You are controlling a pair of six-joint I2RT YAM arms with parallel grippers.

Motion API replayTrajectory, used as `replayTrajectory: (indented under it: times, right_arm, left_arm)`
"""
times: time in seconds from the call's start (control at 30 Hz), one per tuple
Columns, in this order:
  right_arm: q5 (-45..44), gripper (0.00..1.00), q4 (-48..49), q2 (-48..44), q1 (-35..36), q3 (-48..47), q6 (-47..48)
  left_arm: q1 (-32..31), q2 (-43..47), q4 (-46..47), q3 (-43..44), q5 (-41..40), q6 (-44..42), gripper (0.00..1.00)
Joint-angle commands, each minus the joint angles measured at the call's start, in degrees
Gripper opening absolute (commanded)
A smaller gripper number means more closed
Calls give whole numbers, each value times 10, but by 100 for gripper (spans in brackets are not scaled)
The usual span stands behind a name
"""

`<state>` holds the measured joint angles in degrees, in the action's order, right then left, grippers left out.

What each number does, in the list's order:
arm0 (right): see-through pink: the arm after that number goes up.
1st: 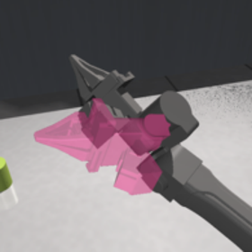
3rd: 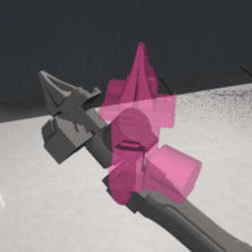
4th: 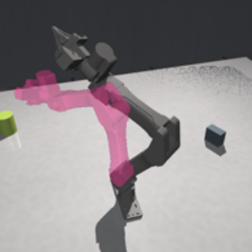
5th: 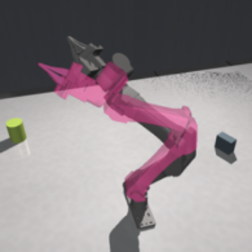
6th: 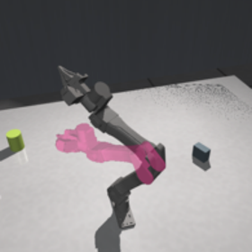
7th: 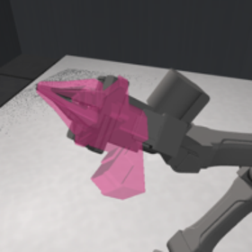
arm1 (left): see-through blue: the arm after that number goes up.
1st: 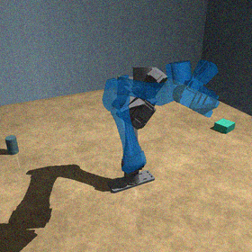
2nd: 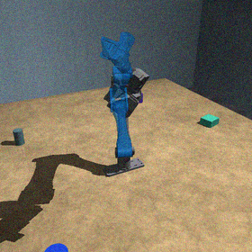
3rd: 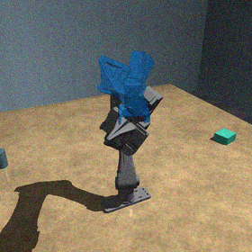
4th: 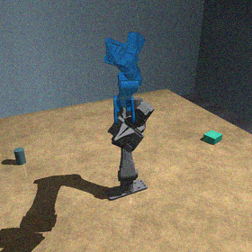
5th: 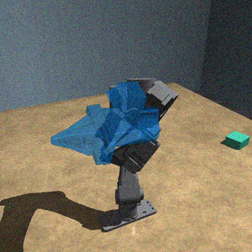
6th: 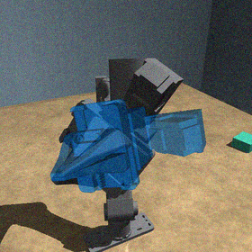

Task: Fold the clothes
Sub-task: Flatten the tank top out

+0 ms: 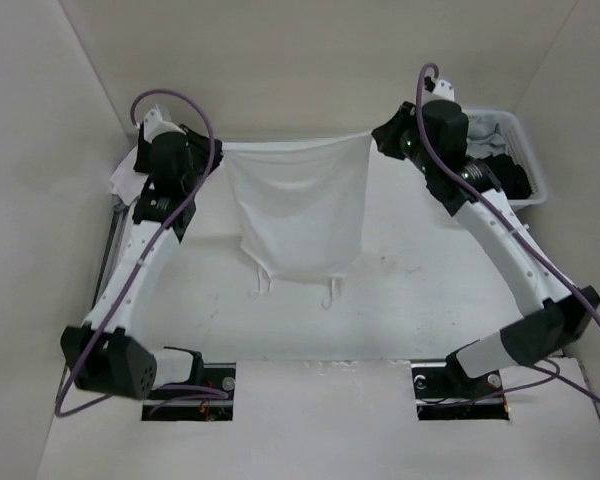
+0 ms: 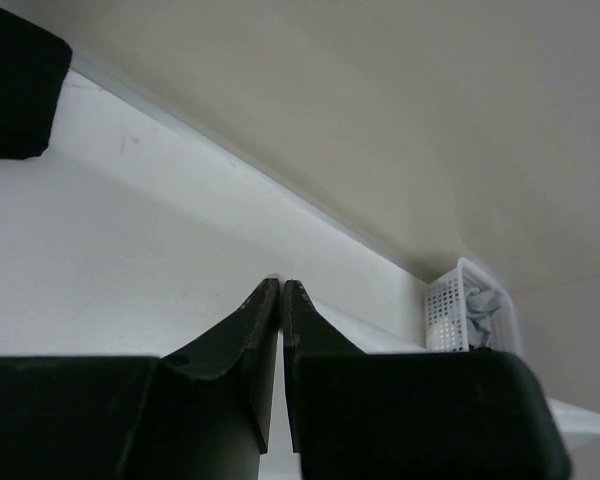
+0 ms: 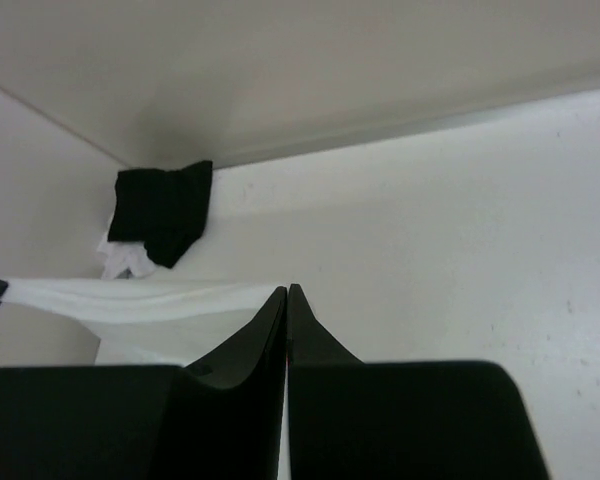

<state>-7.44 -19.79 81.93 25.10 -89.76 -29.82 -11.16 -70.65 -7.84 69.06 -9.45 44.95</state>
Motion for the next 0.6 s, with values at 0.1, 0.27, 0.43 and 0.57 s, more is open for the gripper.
replayTrajectory:
  times: [0.1,0.27,0.43,0.57]
  right_arm:
    - [80,3,8,24,-41,-187,5]
    - [78,3,21,-40,-39,-89,11]
    - [60,3,103,-141,-34,185,-22]
    - [50,3,171,-206,-5,415,-67]
  left_arm:
    - [51,-55,70,143,98,45,4]
    - [29,-23,103,90,88,42,4]
    - [-25,31,159,-87,65,36,4]
    - [-32,106,200,-312,54,35,5]
